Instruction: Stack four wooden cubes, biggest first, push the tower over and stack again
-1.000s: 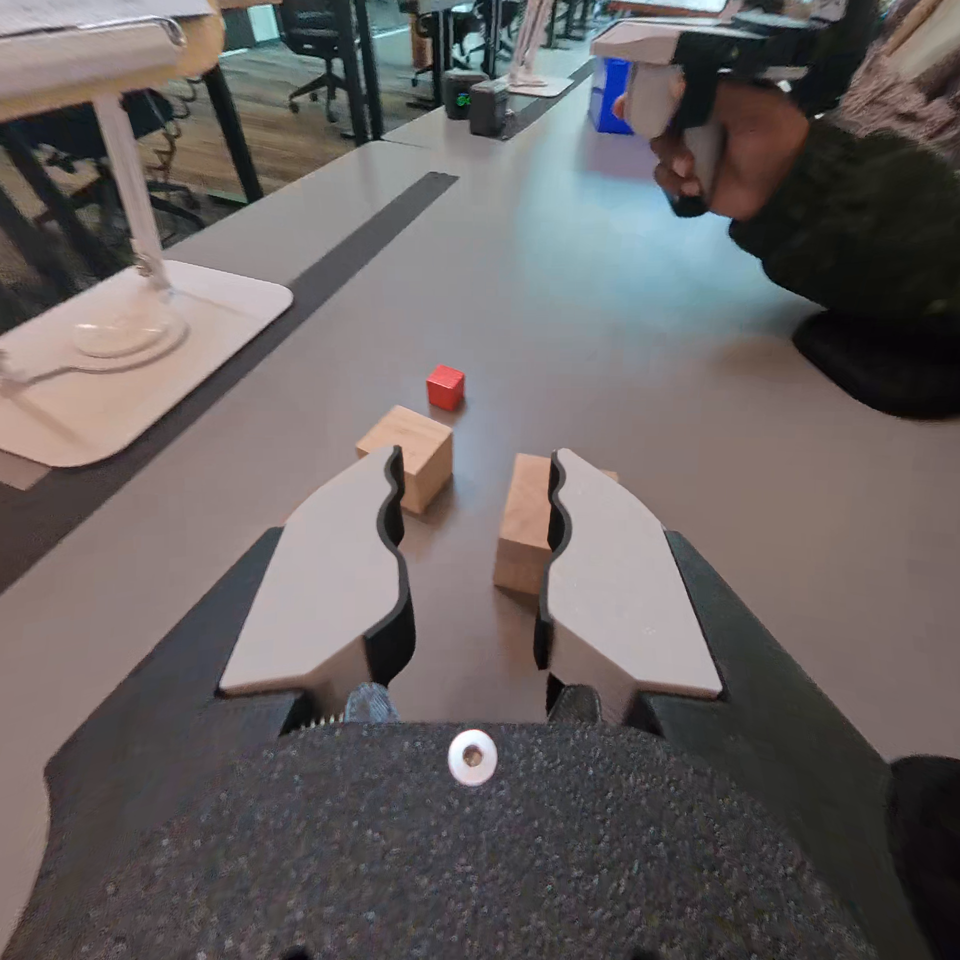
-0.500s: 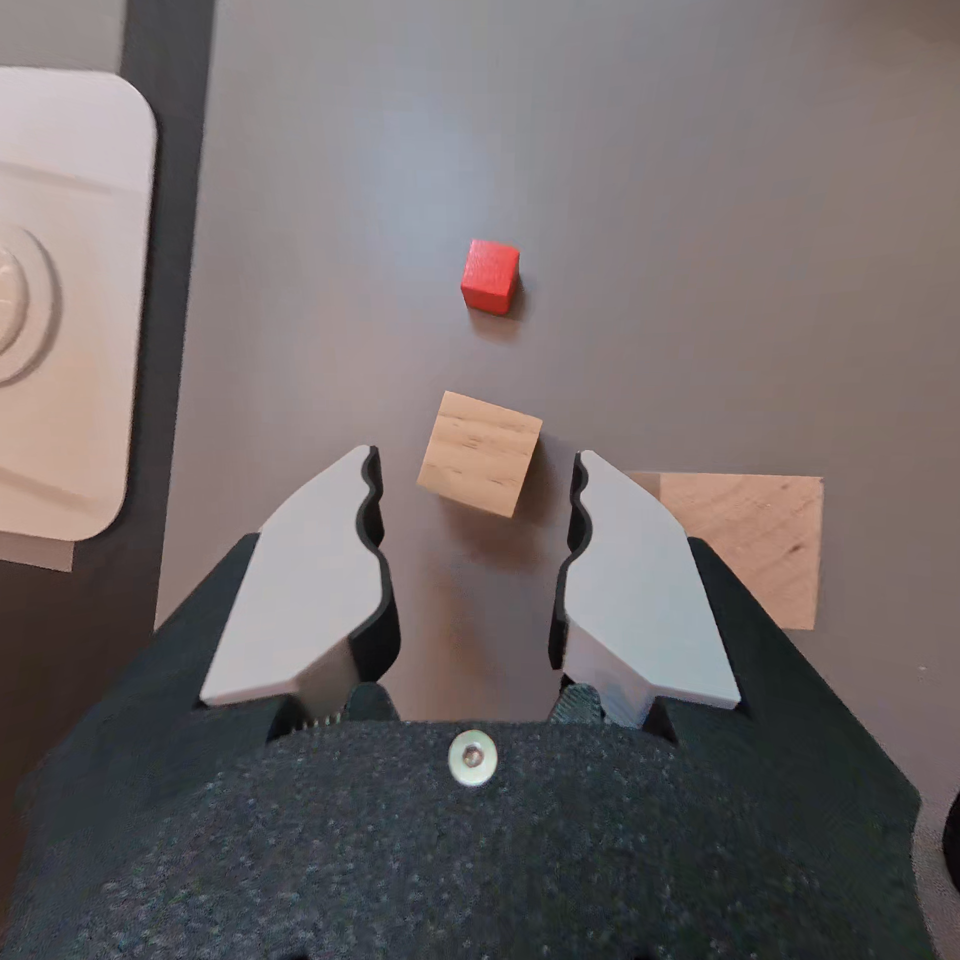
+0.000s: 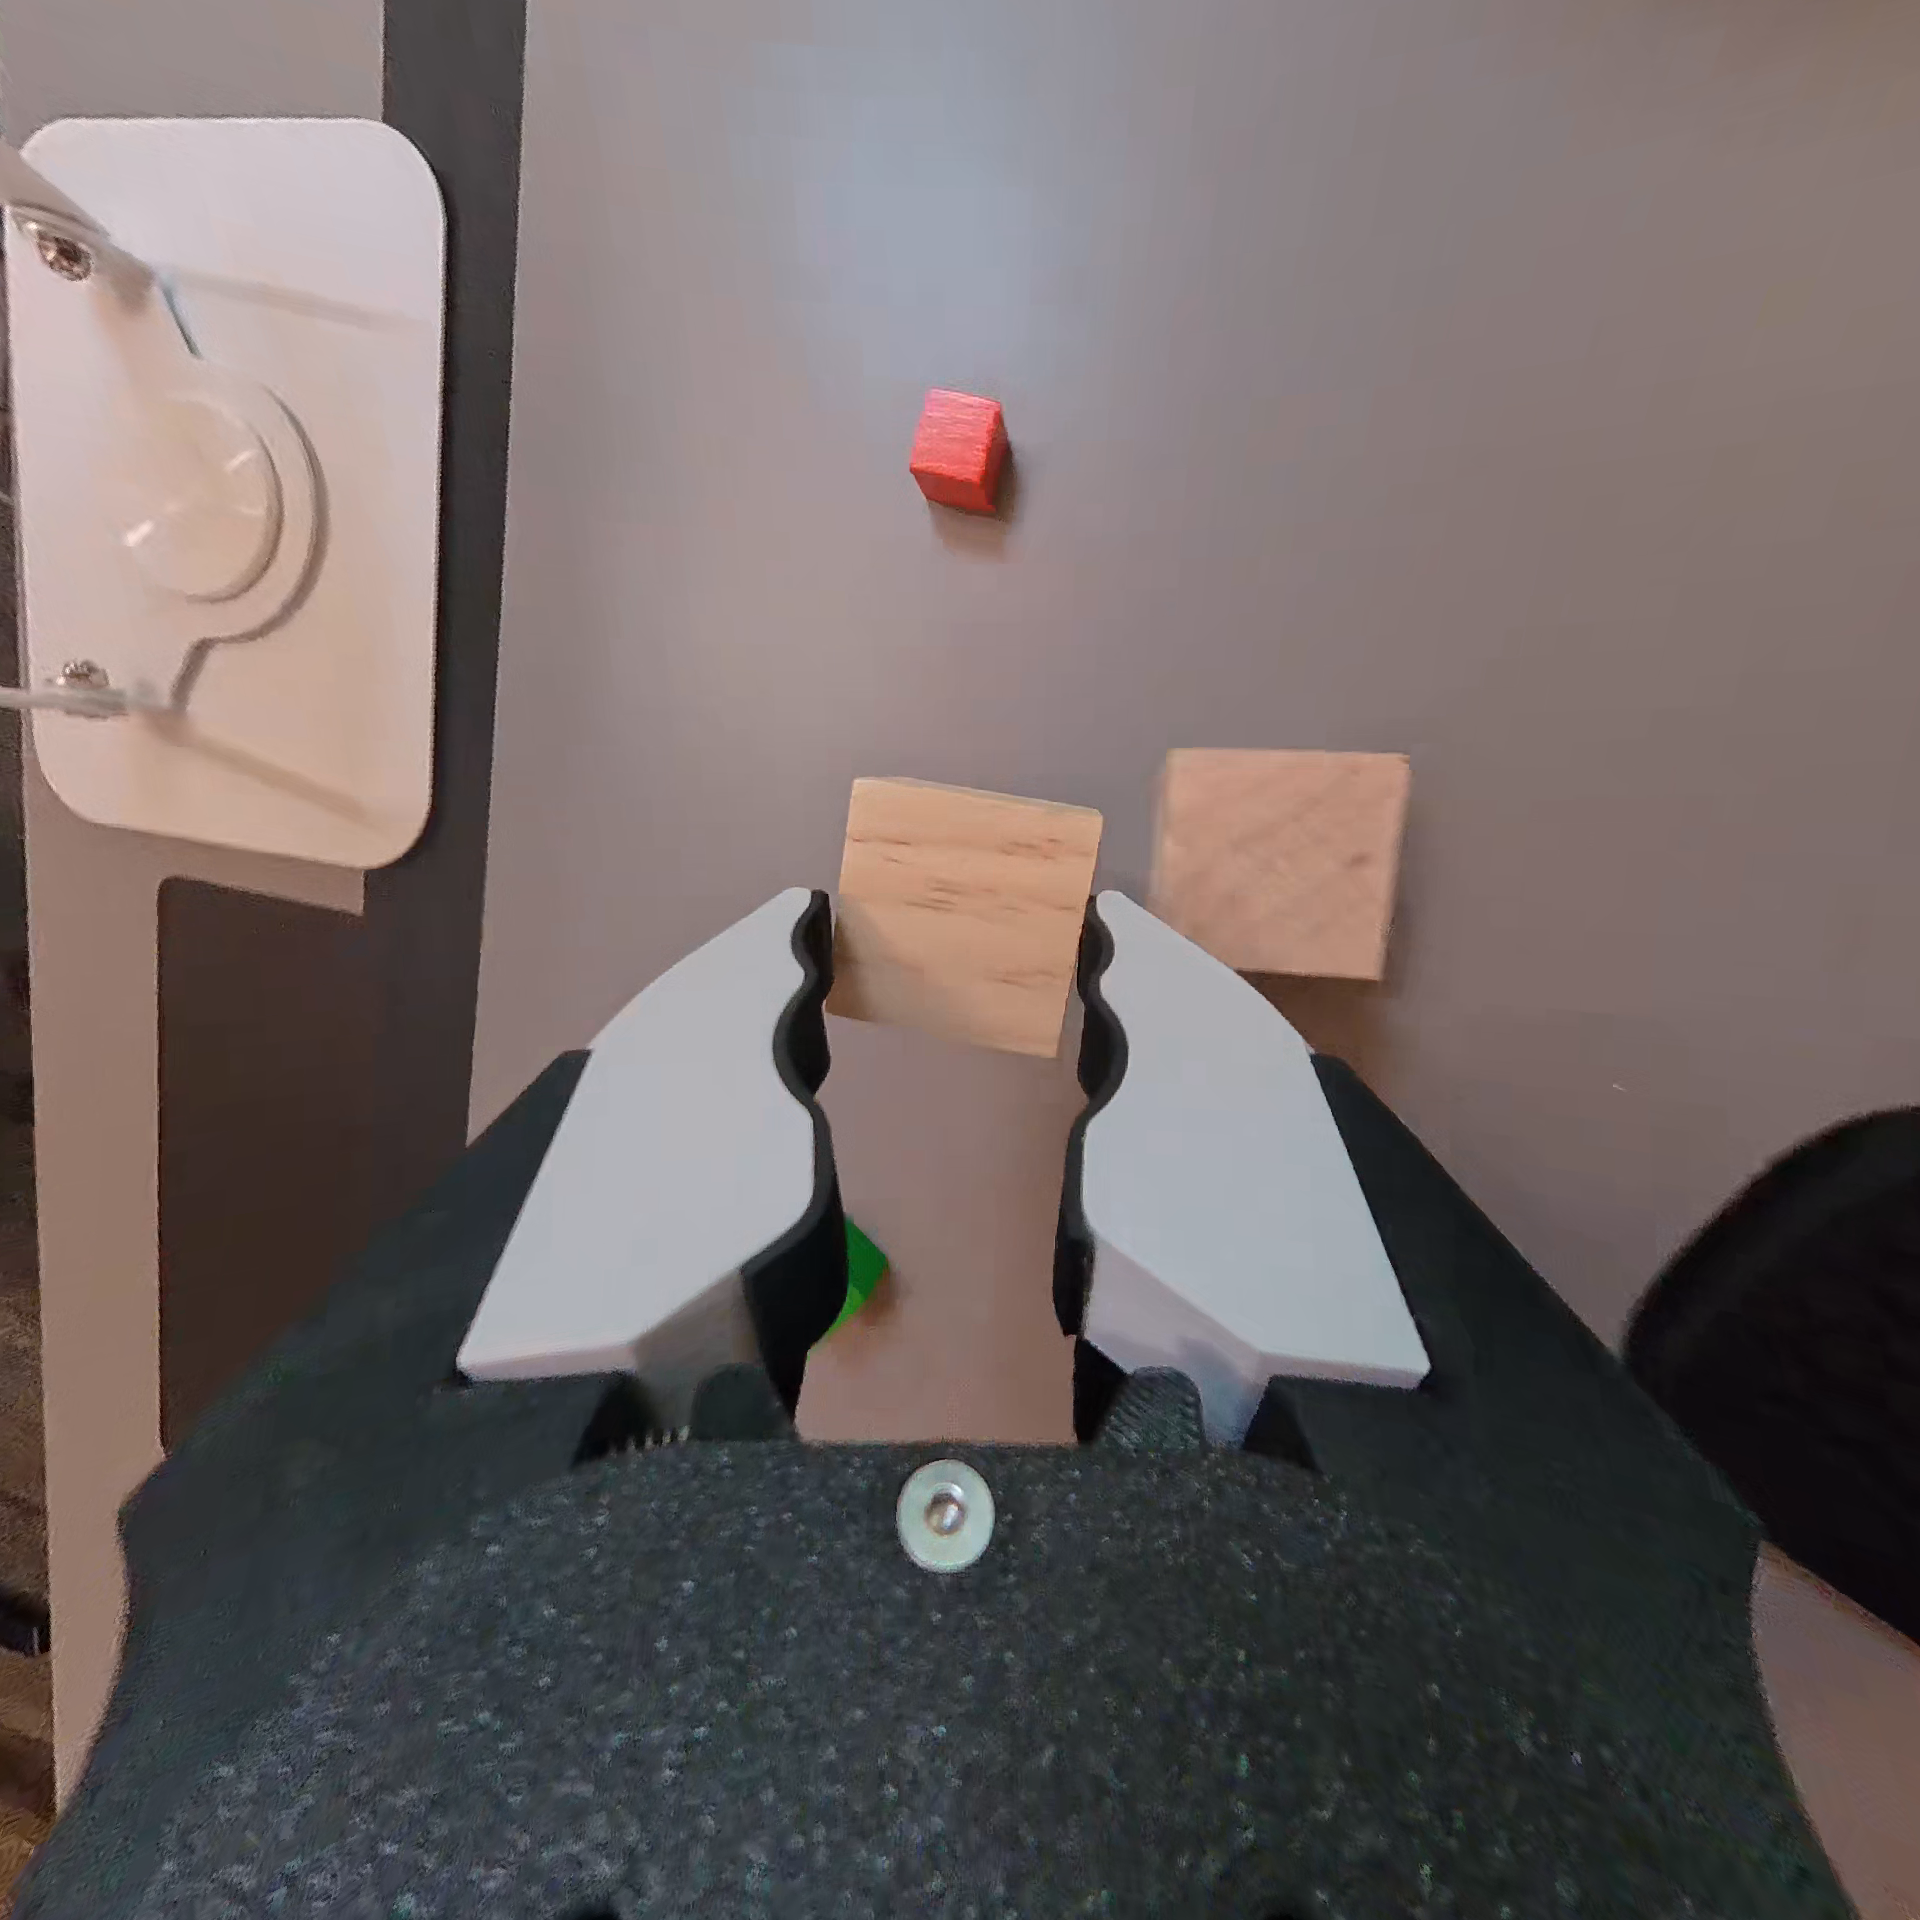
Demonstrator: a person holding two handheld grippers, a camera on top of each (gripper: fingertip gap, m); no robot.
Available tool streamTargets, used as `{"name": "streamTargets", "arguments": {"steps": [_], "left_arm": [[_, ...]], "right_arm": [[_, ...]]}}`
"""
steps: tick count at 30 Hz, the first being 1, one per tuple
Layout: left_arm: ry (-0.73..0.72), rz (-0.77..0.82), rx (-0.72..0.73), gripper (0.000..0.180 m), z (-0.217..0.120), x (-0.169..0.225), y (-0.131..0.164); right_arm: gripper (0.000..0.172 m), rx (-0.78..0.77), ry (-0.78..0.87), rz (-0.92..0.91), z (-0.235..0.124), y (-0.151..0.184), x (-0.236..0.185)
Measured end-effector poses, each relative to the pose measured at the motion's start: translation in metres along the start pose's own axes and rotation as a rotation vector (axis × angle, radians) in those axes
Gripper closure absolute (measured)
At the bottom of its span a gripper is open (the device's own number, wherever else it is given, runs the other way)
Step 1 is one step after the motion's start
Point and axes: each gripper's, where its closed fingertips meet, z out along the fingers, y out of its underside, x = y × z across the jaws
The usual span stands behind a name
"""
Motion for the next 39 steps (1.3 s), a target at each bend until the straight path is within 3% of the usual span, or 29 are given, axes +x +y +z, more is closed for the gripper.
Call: {"name": "streamTargets", "arguments": {"steps": [3,8,21,39], "left_arm": [[0.035,-0.032,-0.008,0.135,-0.014,0.028,0.004],[0.083,-0.074,0.002,0.135,-0.003,0.061,0.006],[0.067,-0.09,-0.062,0.134,0.024,0.062,0.004],[0.009,-0.125,-0.069,0.13,0.023,0.064,0.002]], "right_arm": [[0.172,0.006,-0.012,0.0,0.0,-0.002,-0.004],[0.172,0.005,-0.021,0.002,0.001,-0.002,-0.008],[0.172,0.007,-0.012,0.018,-0.002,-0.003,-0.001],[0.172,0.006,-0.009,0.016,-0.002,-0.003,-0.001]]}}
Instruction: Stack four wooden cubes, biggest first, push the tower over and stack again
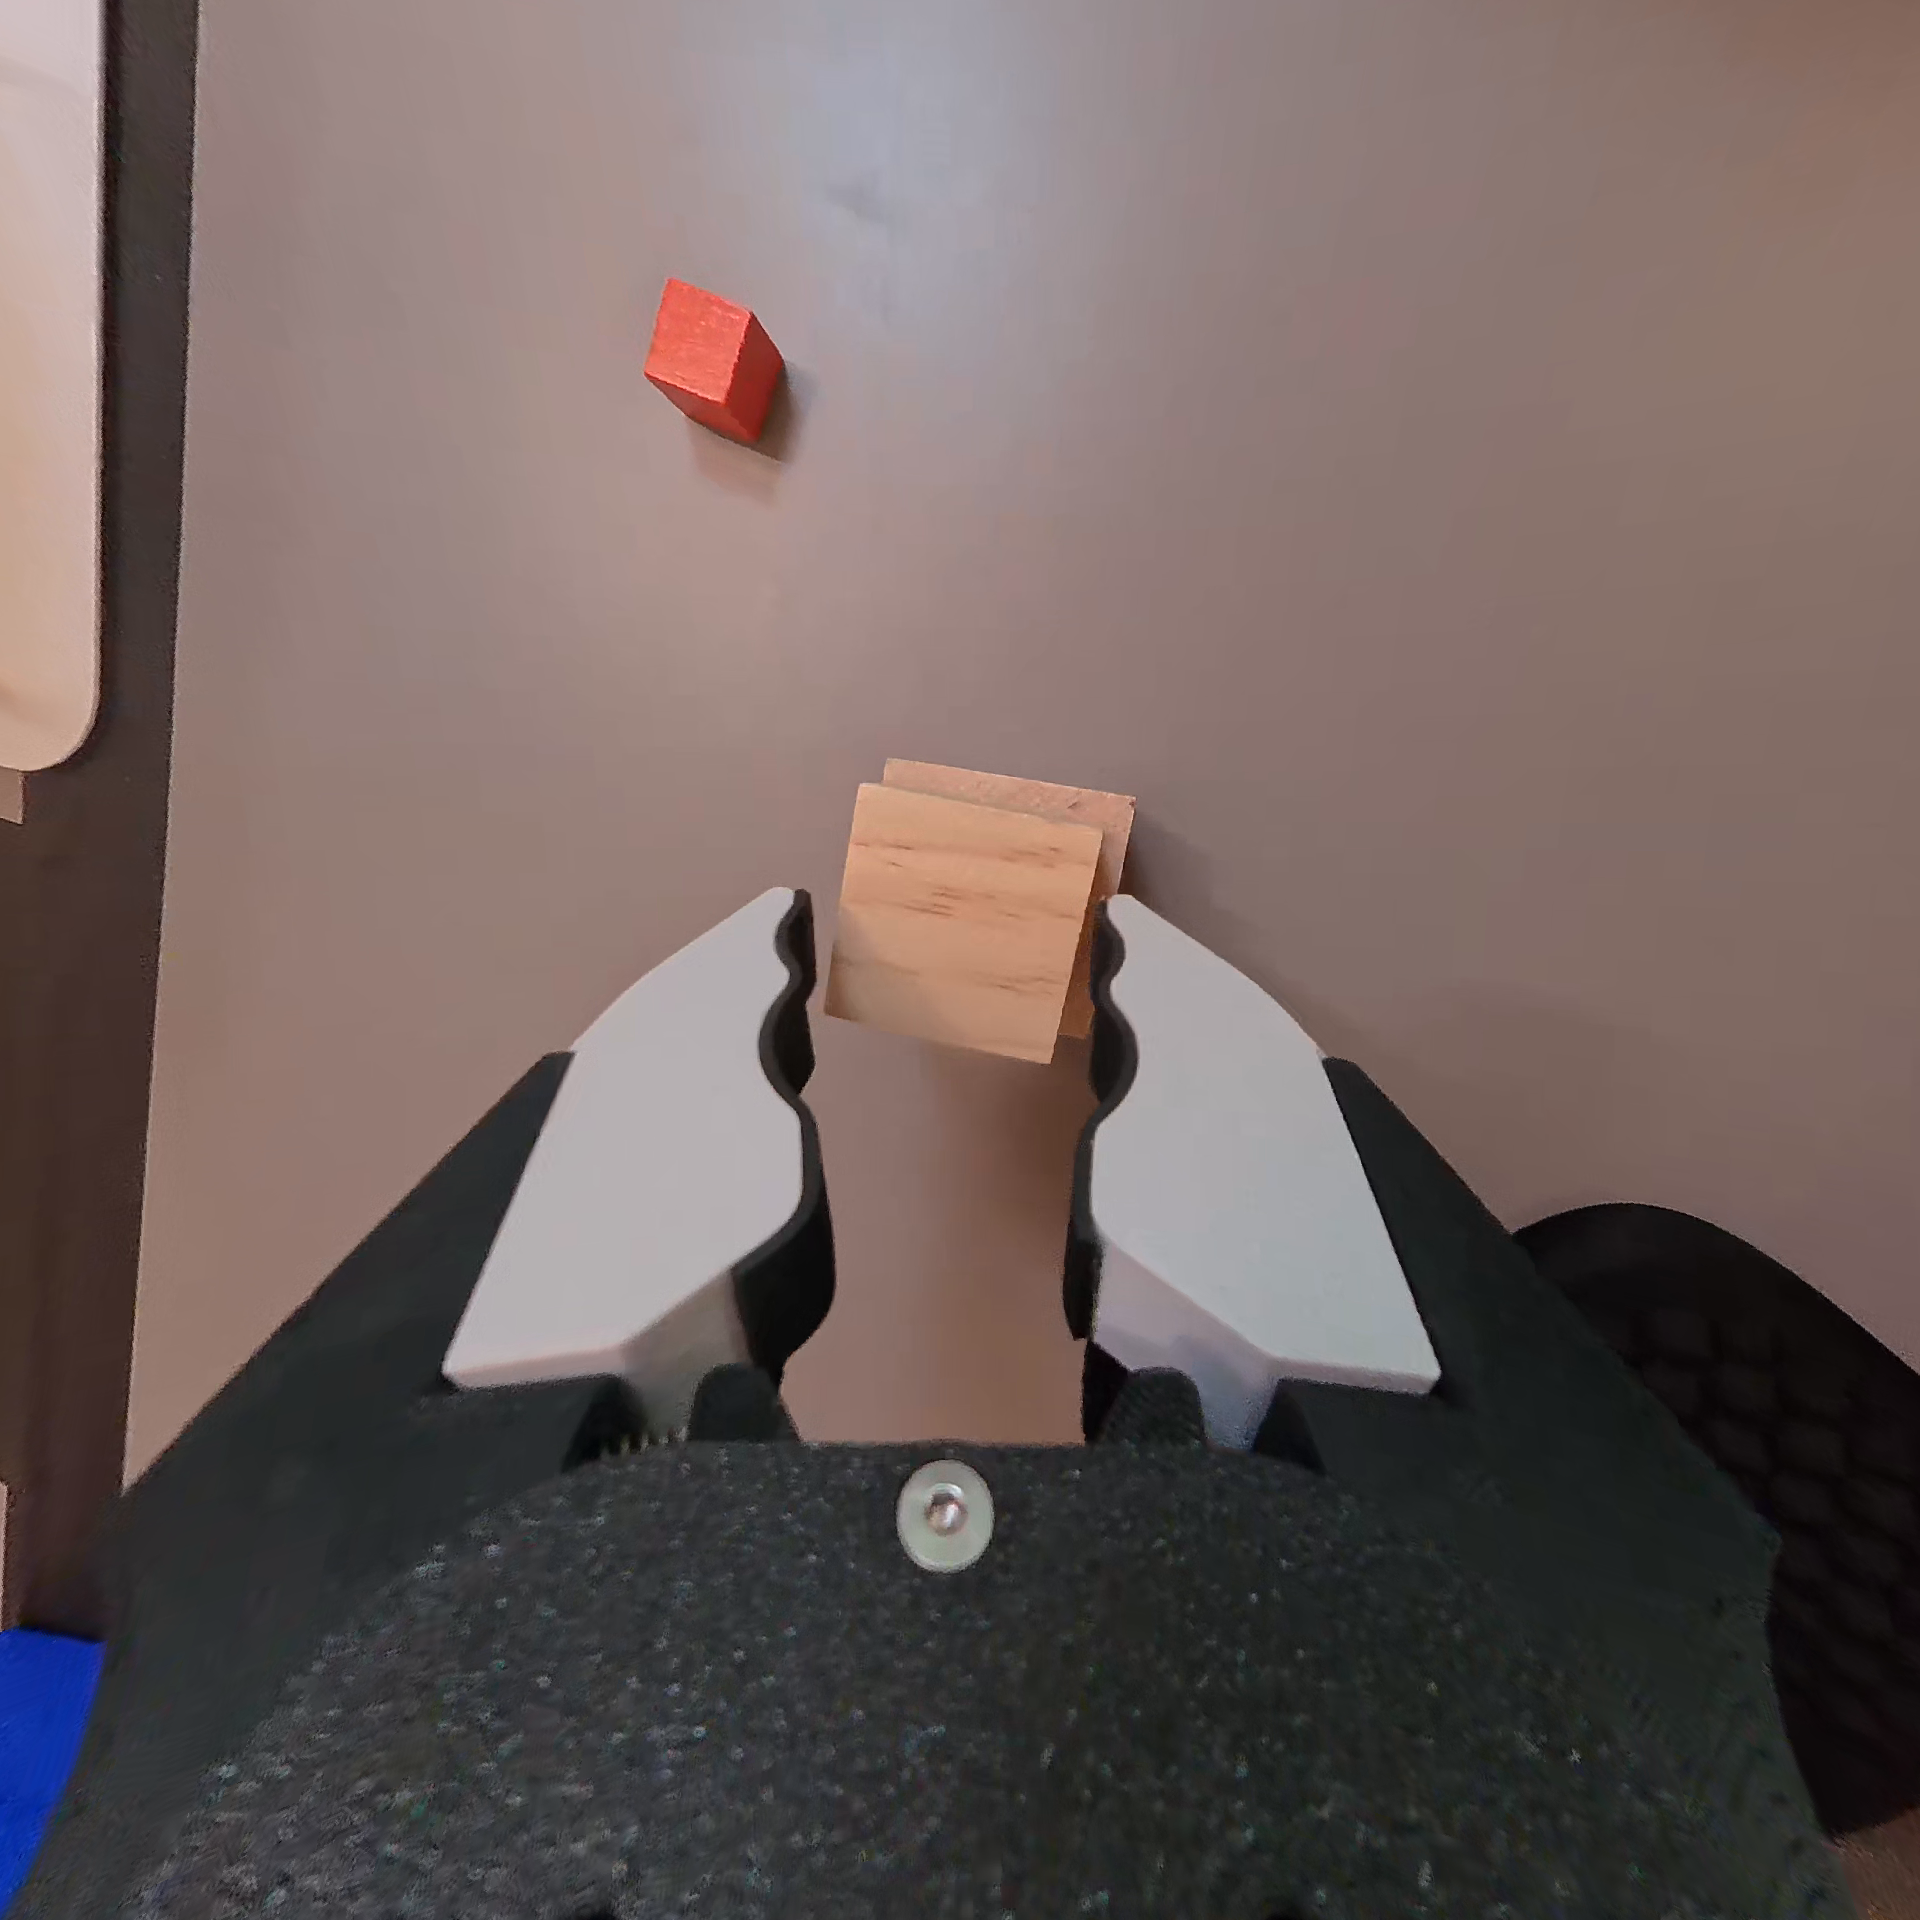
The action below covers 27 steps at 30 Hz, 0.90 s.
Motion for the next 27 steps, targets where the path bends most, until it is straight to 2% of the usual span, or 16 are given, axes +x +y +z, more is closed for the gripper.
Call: {"name": "streamTargets", "arguments": {"steps": [4,7,9,11,12,14,17,21,23,24,27], "left_arm": [[-0.005,-0.019,0.111,0.122,-0.018,-0.003,-0.01],[-0.091,-0.087,0.267,0.125,-0.05,-0.027,-0.011],[-0.213,-0.203,0.364,0.132,-0.074,-0.063,0.003],[-0.352,-0.368,0.397,0.137,-0.086,-0.104,0.038],[-0.394,-0.461,0.399,0.137,-0.084,-0.119,0.058],[-0.379,-0.603,0.381,0.132,-0.061,-0.13,0.093],[-0.391,-0.649,0.313,0.127,-0.016,-0.13,0.133],[-0.375,-0.723,0.341,0.127,0.012,-0.132,0.144],[-0.382,-0.717,0.329,0.138,0.017,-0.136,0.146],[-0.381,-0.702,0.313,0.153,0.019,-0.136,0.146],[-0.364,-0.661,0.298,0.153,0.015,-0.135,0.14]], "right_arm": [[0.172,0.001,0.004,-0.001,-0.001,0.0,0.001],[0.172,0.004,0.007,-0.001,-0.001,-0.001,0.002],[0.172,0.0,0.005,0.001,0.0,0.0,0.002],[0.172,-0.002,0.002,0.001,0.0,0.001,0.0],[0.172,-0.003,0.0,-0.002,0.001,0.001,0.0],[0.172,-0.005,-0.001,-0.008,0.001,0.001,-0.002],[0.172,-0.011,-0.002,-0.009,0.002,0.003,-0.003],[0.172,-0.028,-0.002,-0.011,0.004,0.009,-0.003],[0.172,-0.039,-0.003,-0.015,0.006,0.013,-0.003],[0.172,-0.043,-0.002,-0.016,0.006,0.014,-0.003],[0.172,-0.044,0.0,-0.014,0.006,0.014,-0.001]]}}
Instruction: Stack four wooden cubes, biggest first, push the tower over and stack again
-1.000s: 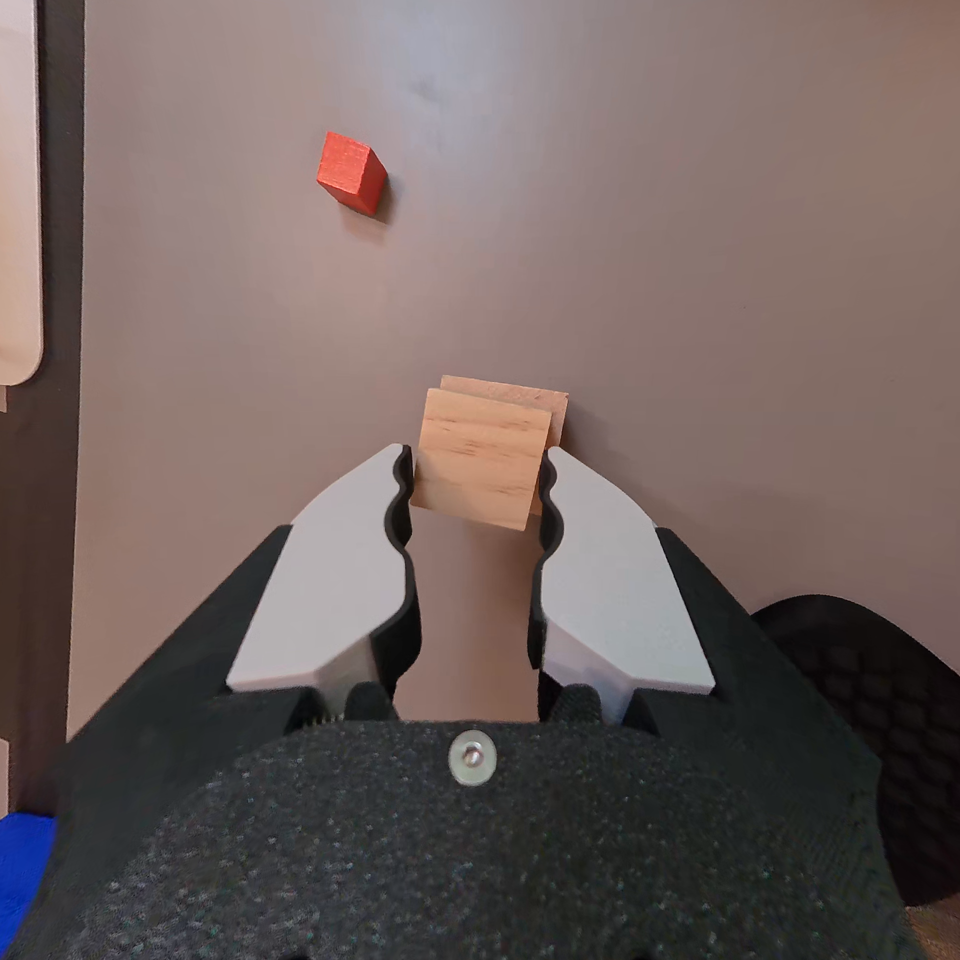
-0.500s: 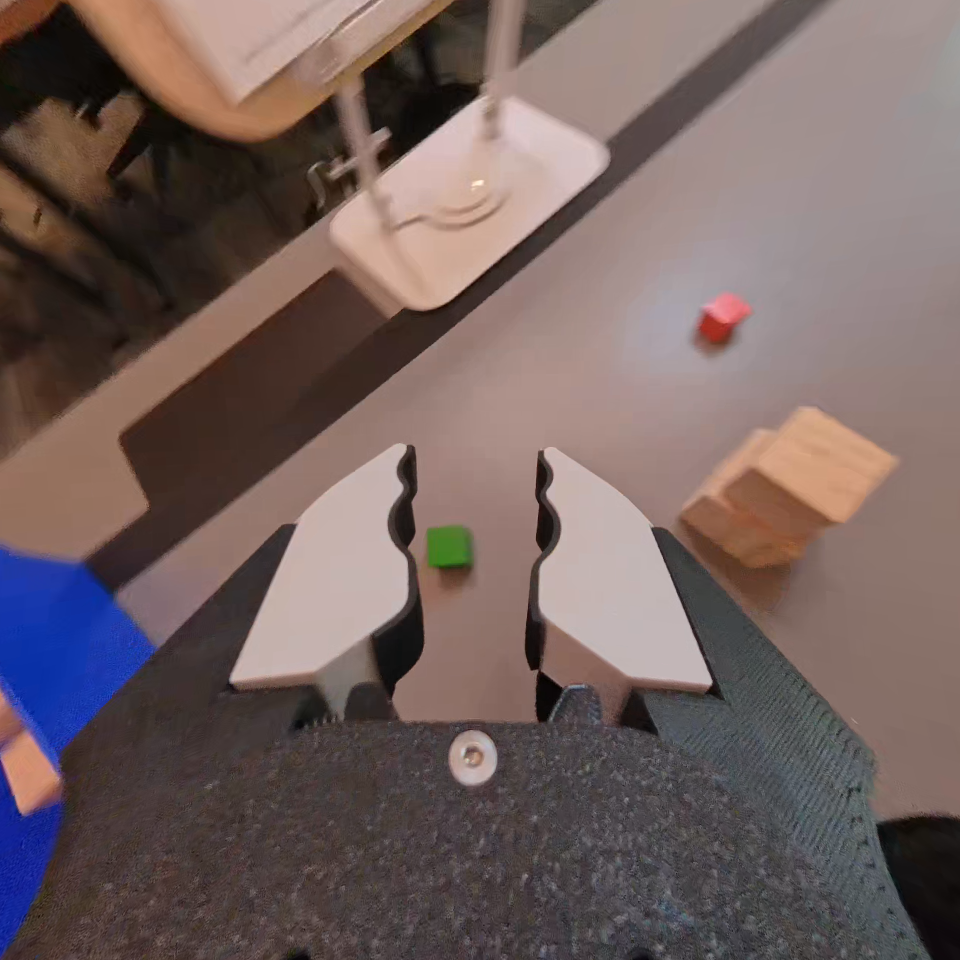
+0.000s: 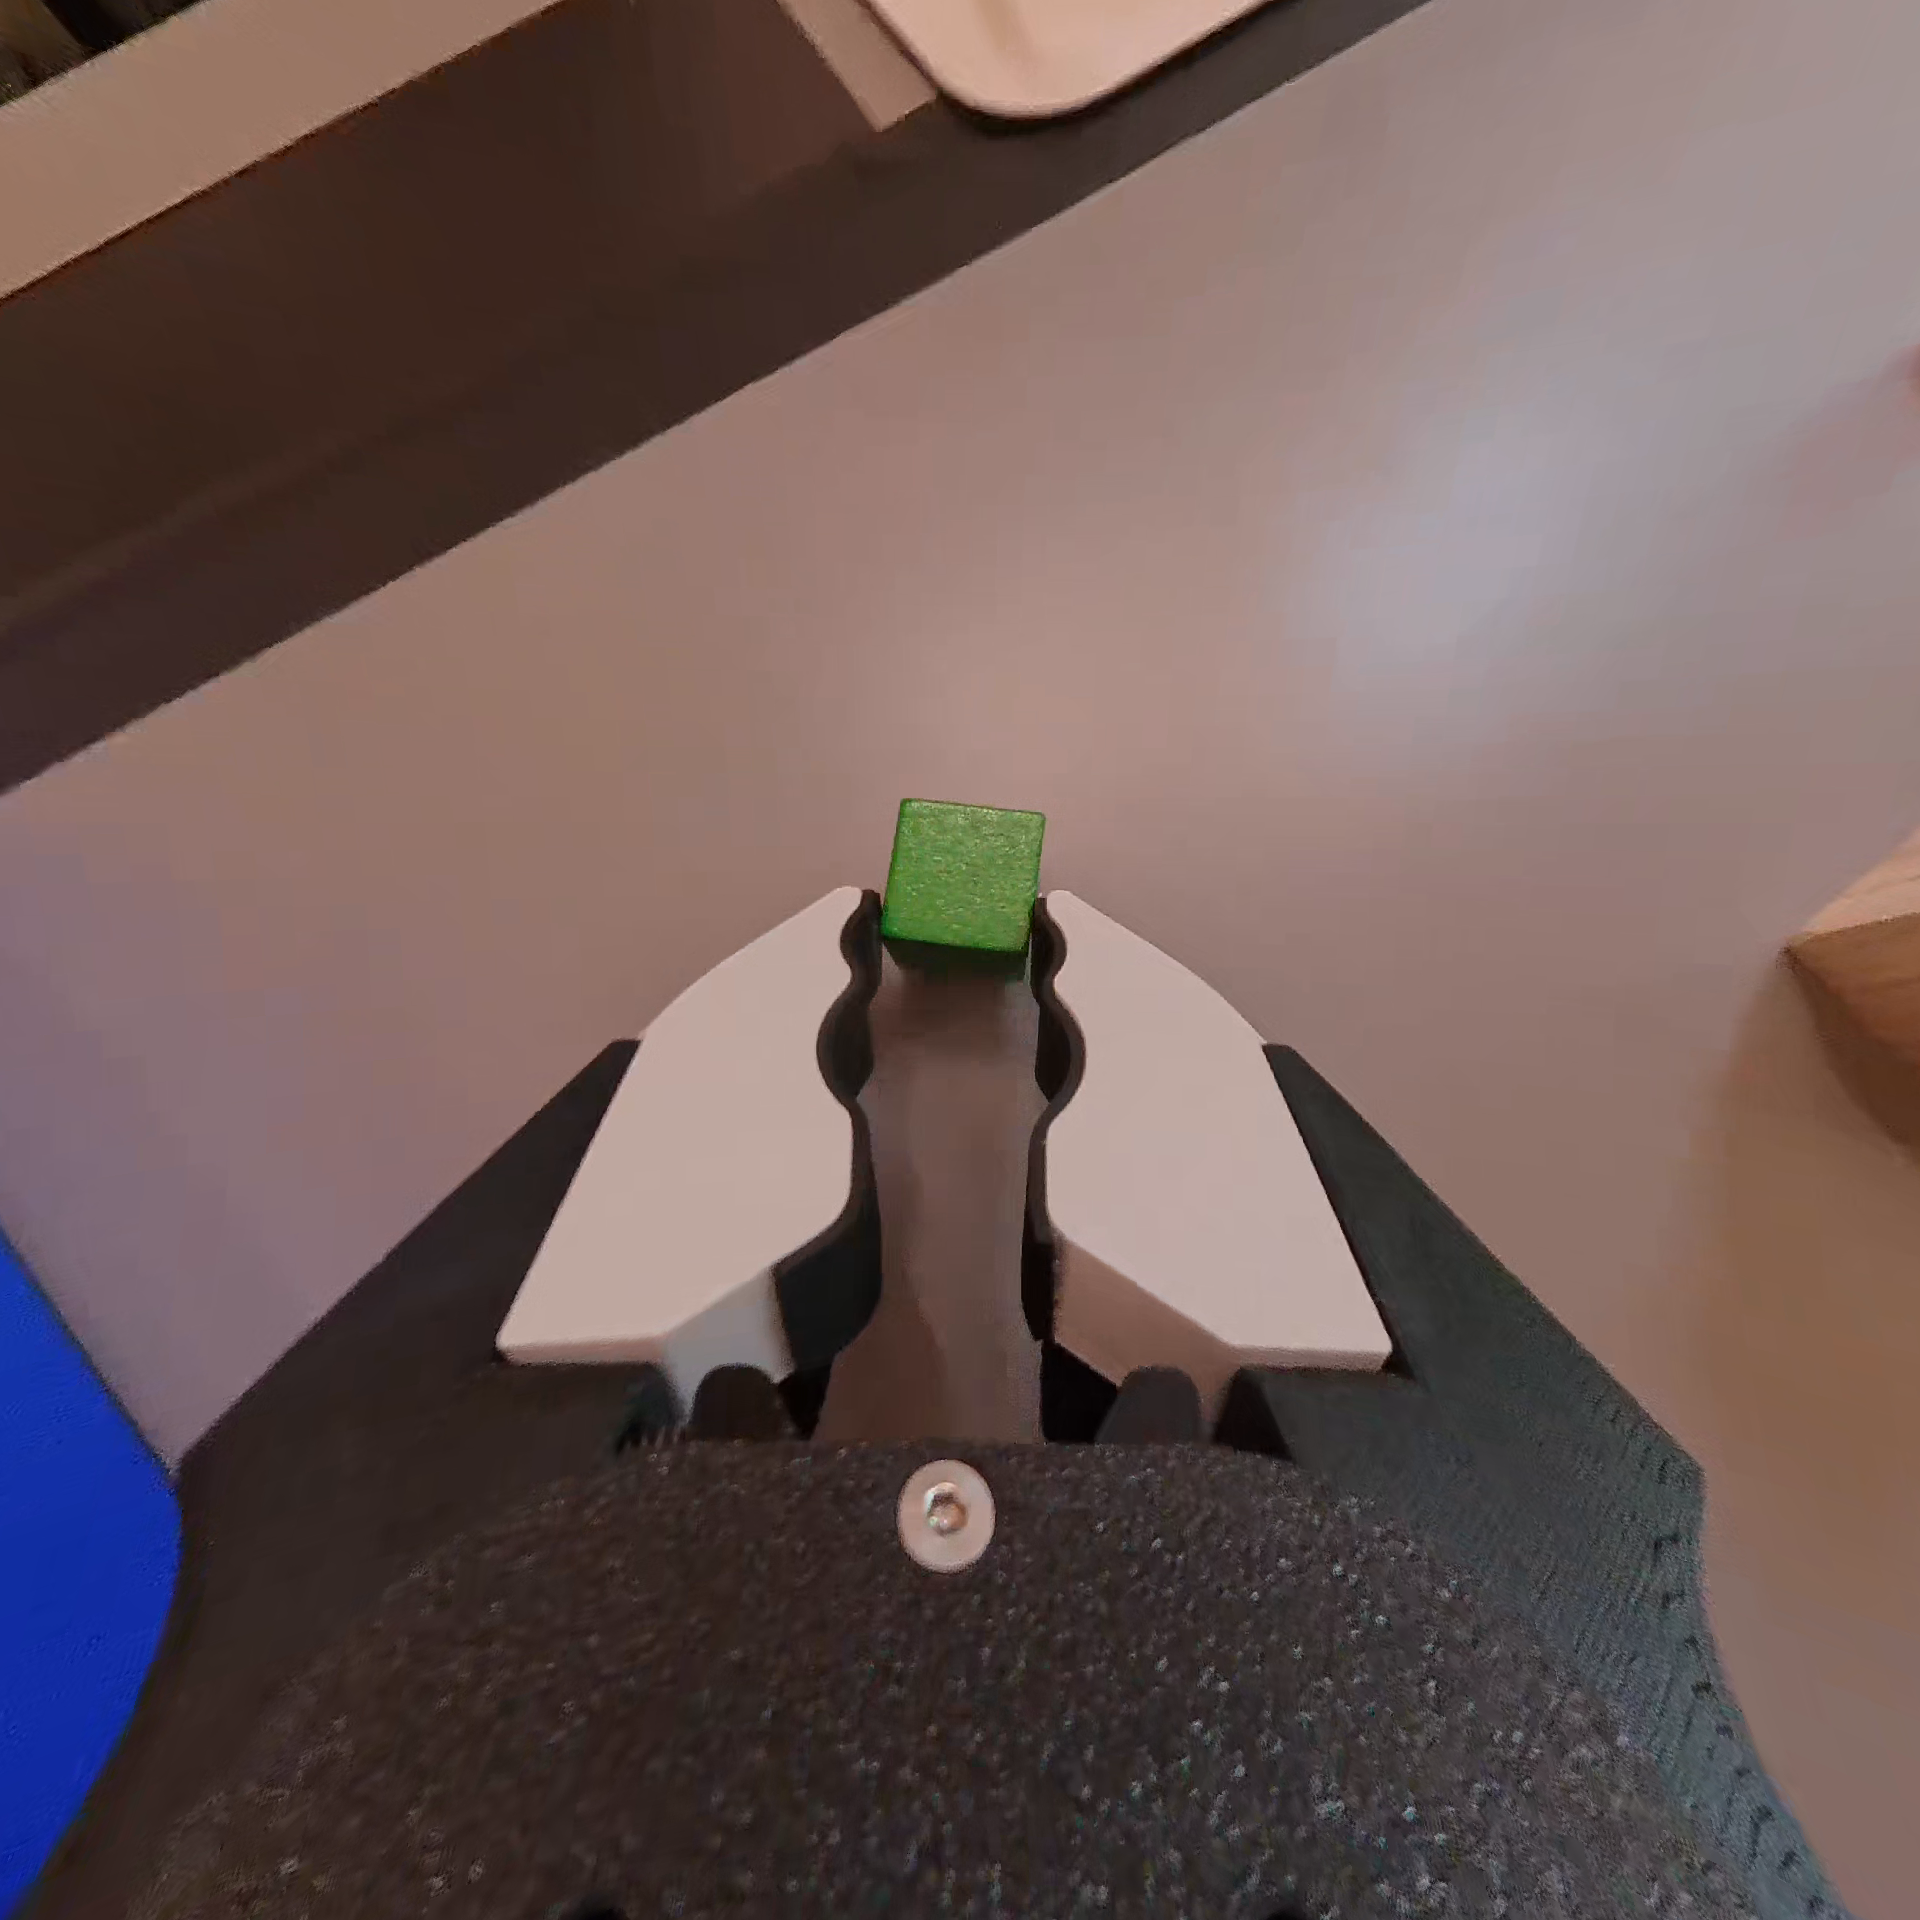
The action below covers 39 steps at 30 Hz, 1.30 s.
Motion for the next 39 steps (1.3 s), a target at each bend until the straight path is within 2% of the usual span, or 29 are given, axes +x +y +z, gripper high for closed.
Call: {"name": "streamTargets", "arguments": {"steps": [5,10,14,19,26,31,39], "left_arm": [[0.104,0.069,0.113,0.153,-0.033,0.026,-0.041],[0.29,0.242,0.225,0.153,-0.079,0.087,-0.088],[0.442,0.377,0.264,0.153,-0.108,0.14,-0.107],[0.552,0.505,0.237,0.153,-0.118,0.182,-0.107],[0.617,0.555,0.148,0.153,-0.106,0.197,-0.088],[0.59,0.612,0.076,0.153,-0.093,0.195,-0.076],[0.58,0.592,0.019,0.153,-0.081,0.18,-0.064]], "right_arm": [[0.172,0.01,0.002,0.005,-0.001,-0.003,0.001],[0.172,0.017,0.006,-0.004,-0.002,-0.005,0.0],[0.172,0.045,0.047,-0.001,-0.006,-0.011,0.007],[0.172,0.096,0.065,0.01,-0.013,-0.022,0.013],[0.172,0.133,0.072,0.013,-0.019,-0.03,0.016],[0.172,0.123,0.065,0.014,-0.017,-0.028,0.015],[0.172,0.115,0.053,0.015,-0.016,-0.027,0.013]]}}
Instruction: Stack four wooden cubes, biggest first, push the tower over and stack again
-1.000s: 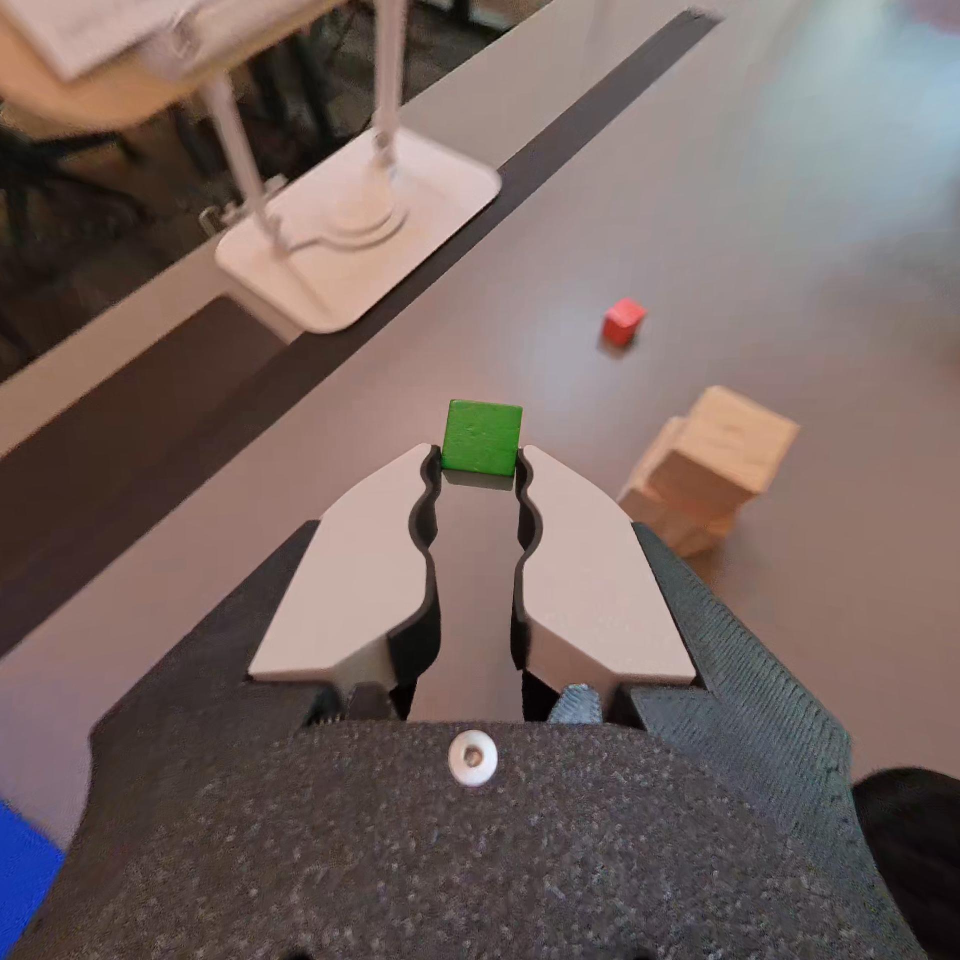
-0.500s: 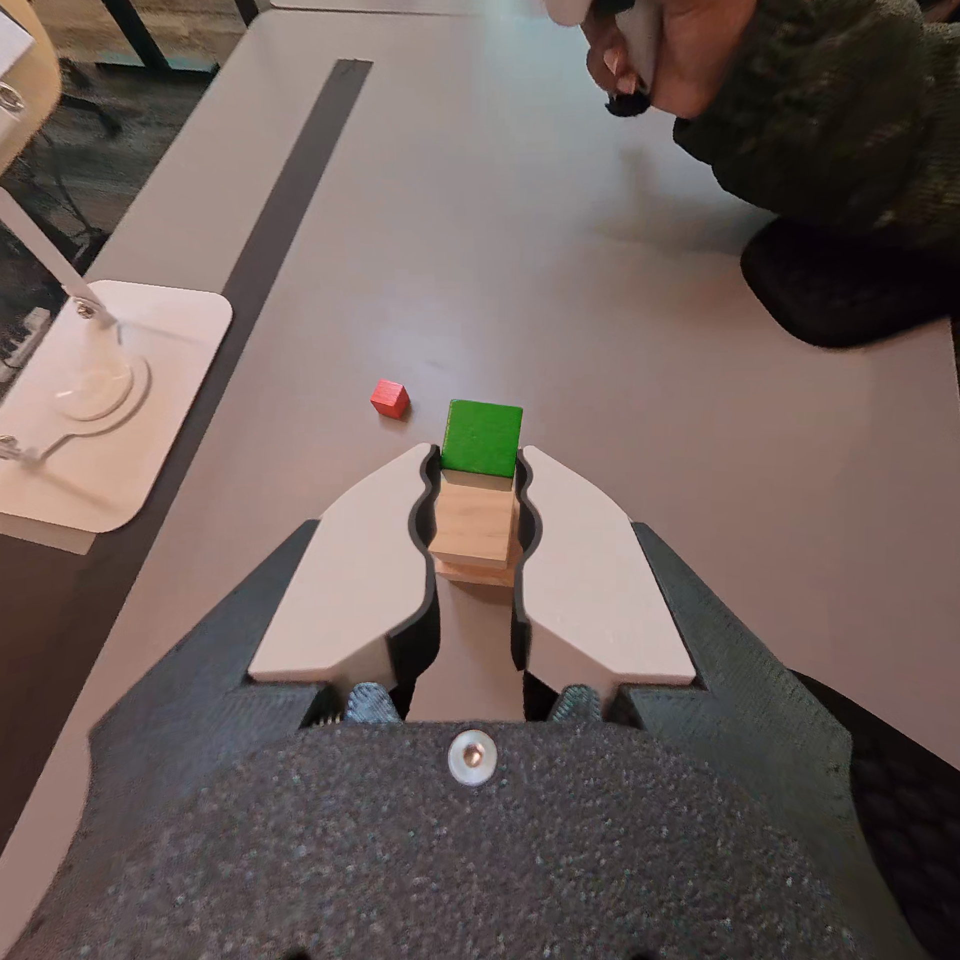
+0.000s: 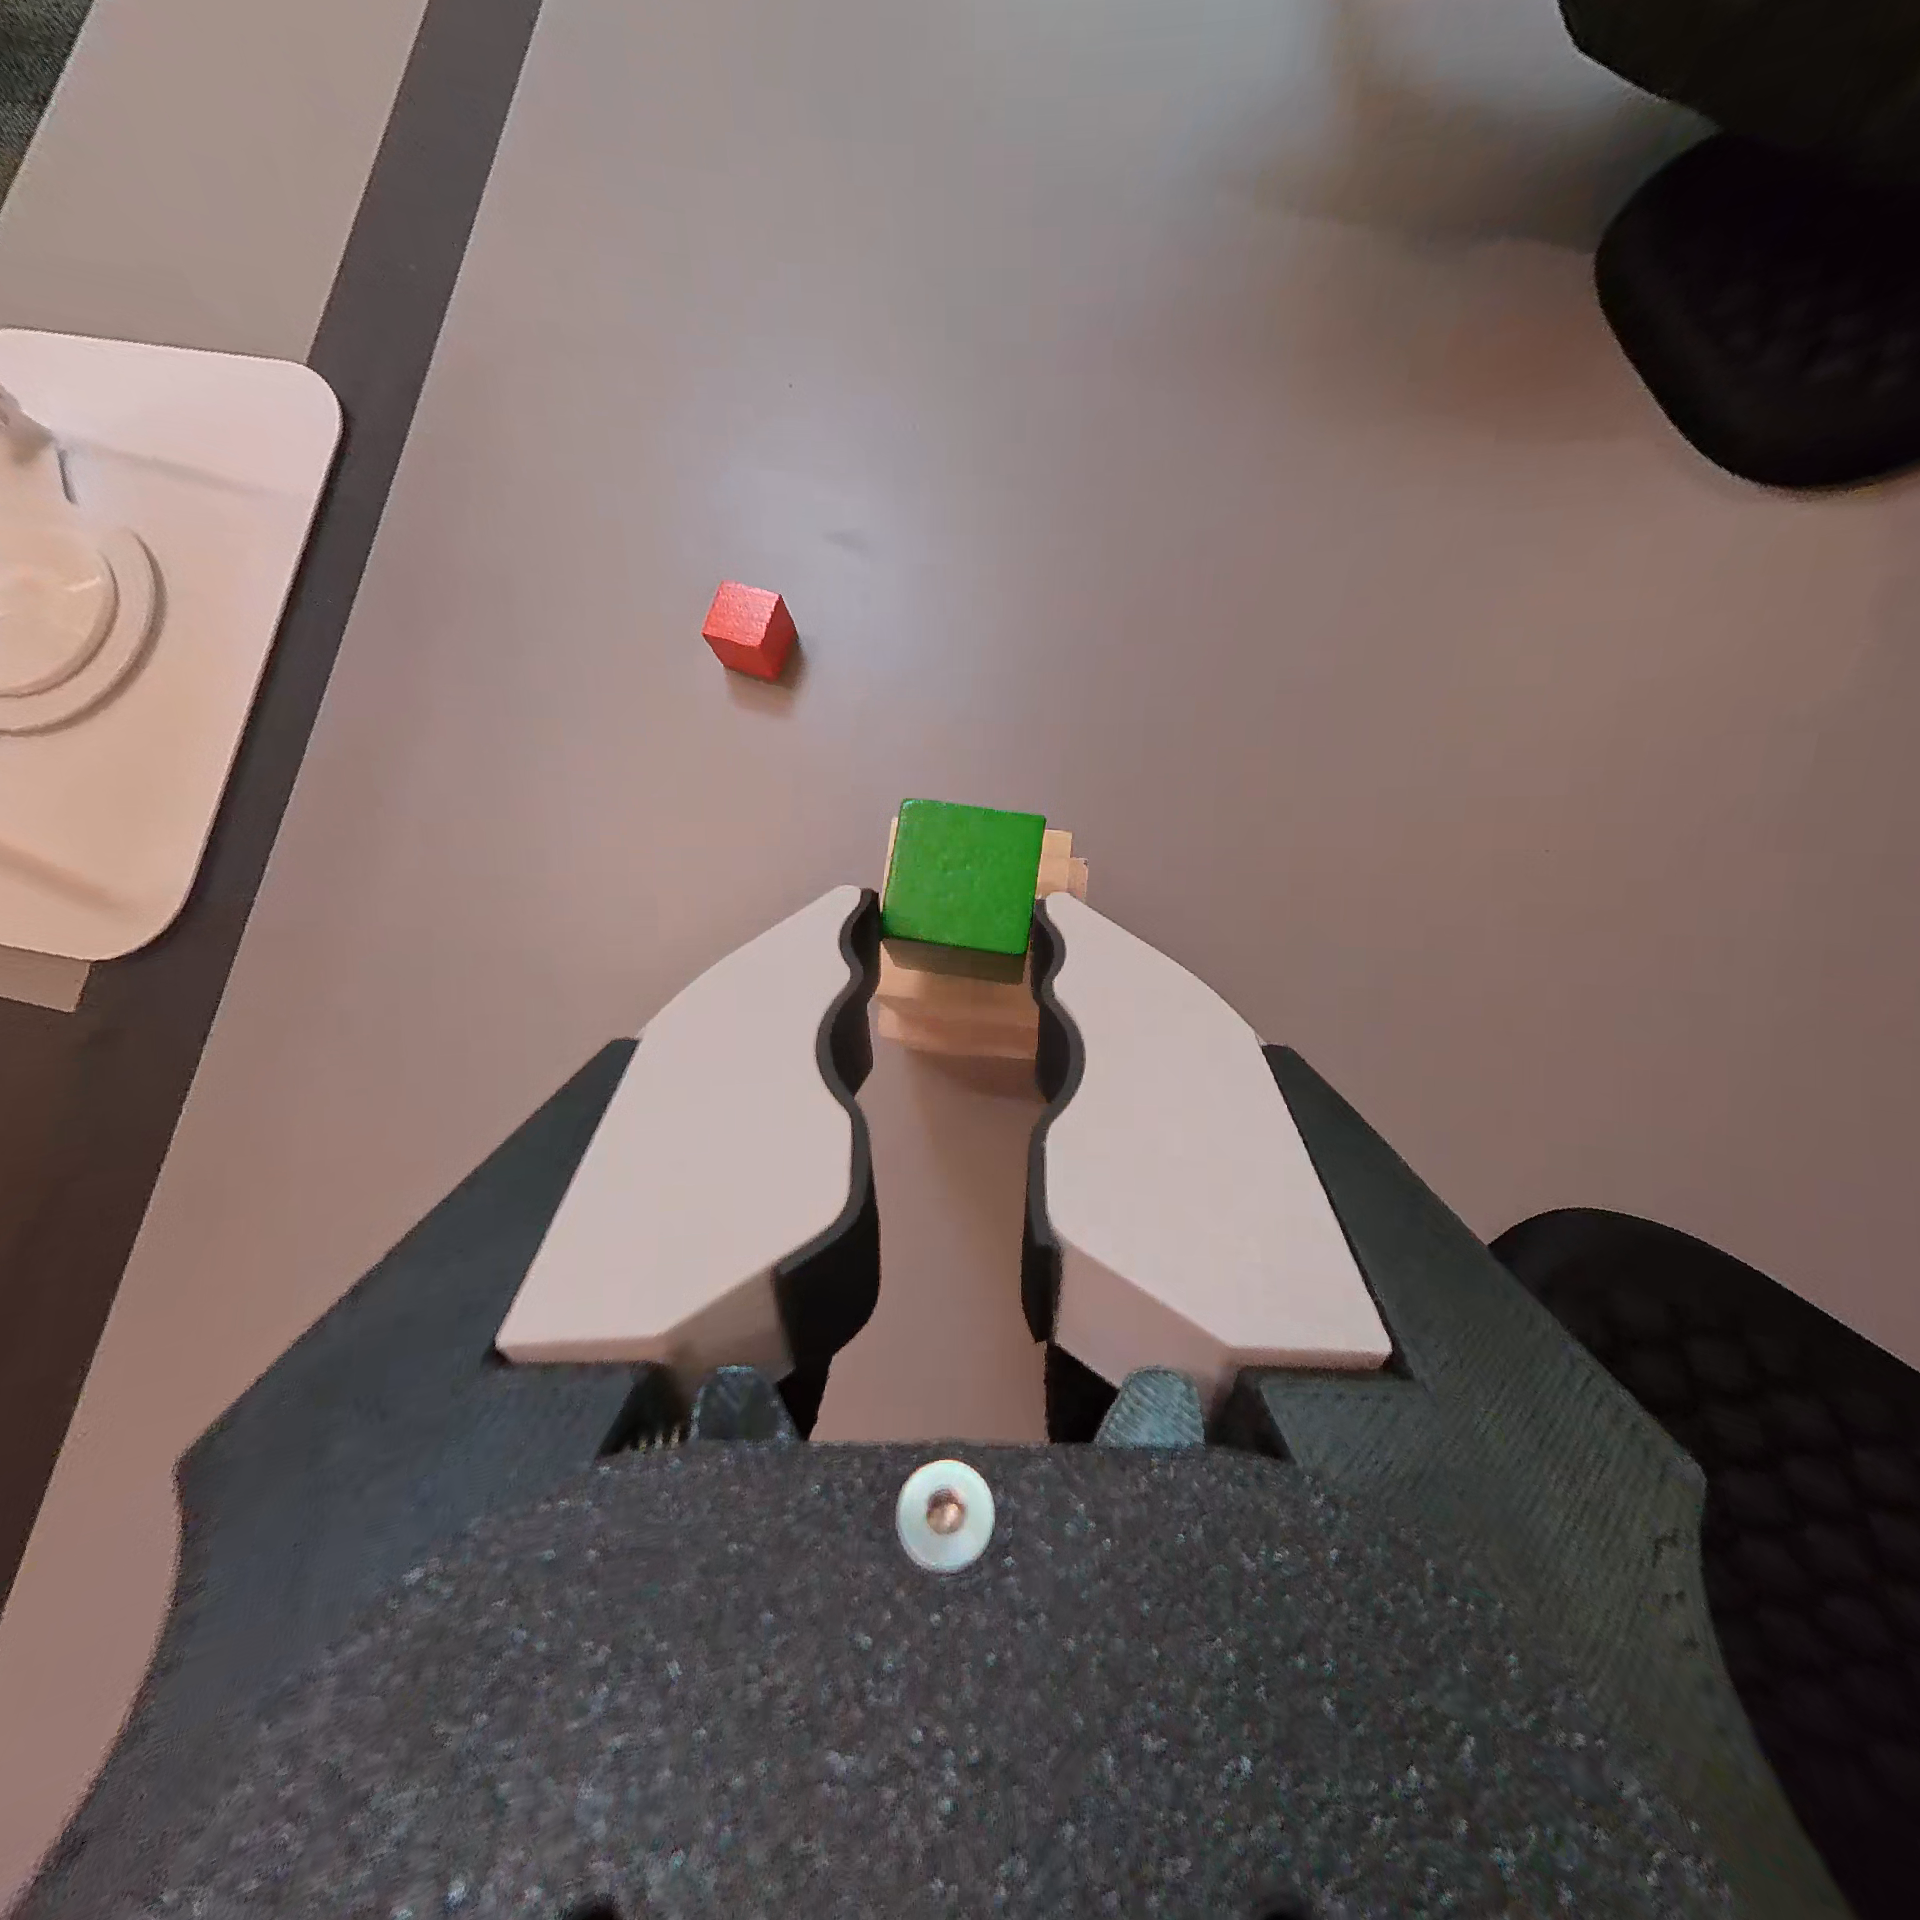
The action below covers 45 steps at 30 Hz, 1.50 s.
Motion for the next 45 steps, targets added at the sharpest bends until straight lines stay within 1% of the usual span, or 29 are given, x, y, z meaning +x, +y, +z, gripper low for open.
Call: {"name": "streamTargets", "arguments": {"steps": [4,11,17,19,21,22,23,25,28,30,33,35,40,43,45], "left_arm": [[0.01,-0.001,0.001,0.153,0.004,0.001,0.005],[0.009,-0.012,0.038,0.153,0.005,0.001,0.005],[0.009,-0.031,0.062,0.14,-0.002,0.002,-0.002],[-0.003,-0.026,0.097,0.139,-0.011,0.0,-0.012],[-0.022,-0.042,0.139,0.141,-0.019,-0.003,-0.03],[-0.033,-0.054,0.13,0.143,-0.02,-0.006,-0.039],[-0.024,-0.055,0.094,0.141,-0.018,-0.005,-0.046],[-0.033,-0.026,-0.033,0.14,-0.006,-0.01,-0.055],[-0.007,0.099,-0.191,0.138,0.025,-0.017,-0.068],[0.013,0.173,-0.297,0.137,0.049,-0.026,-0.068],[0.078,0.207,-0.414,0.133,0.085,-0.036,-0.061],[0.102,0.231,-0.465,0.131,0.103,-0.044,-0.054],[0.117,0.269,-0.6,0.128,0.132,-0.061,-0.033],[0.102,0.301,-0.661,0.135,0.144,-0.068,-0.024],[0.087,0.313,-0.714,0.15,0.15,-0.071,-0.015]], "right_arm": [[0.172,-0.014,-0.005,-0.009,0.002,0.004,-0.002],[0.172,-0.019,-0.002,-0.003,0.002,0.006,0.0],[0.172,-0.017,-0.002,-0.005,0.002,0.005,-0.001],[0.172,-0.014,-0.001,0.0,0.001,0.004,0.0],[0.171,-0.015,-0.001,0.0,0.002,0.005,-0.001],[0.172,-0.016,-0.001,0.0,0.002,0.005,-0.001],[0.172,-0.018,-0.004,0.0,0.003,0.006,-0.002],[0.172,-0.019,-0.008,-0.003,0.003,0.005,-0.004],[0.172,-0.012,-0.011,0.001,0.001,0.002,-0.004],[0.172,0.003,-0.007,0.006,-0.001,-0.003,-0.002],[0.172,0.024,0.002,0.019,-0.005,-0.011,0.003],[0.172,0.041,0.013,0.028,-0.008,-0.016,0.008],[0.172,0.048,0.011,0.057,-0.008,-0.017,0.013],[0.172,0.042,0.009,0.055,-0.007,-0.015,0.012],[0.172,0.04,0.008,0.056,-0.006,-0.014,0.012]]}}
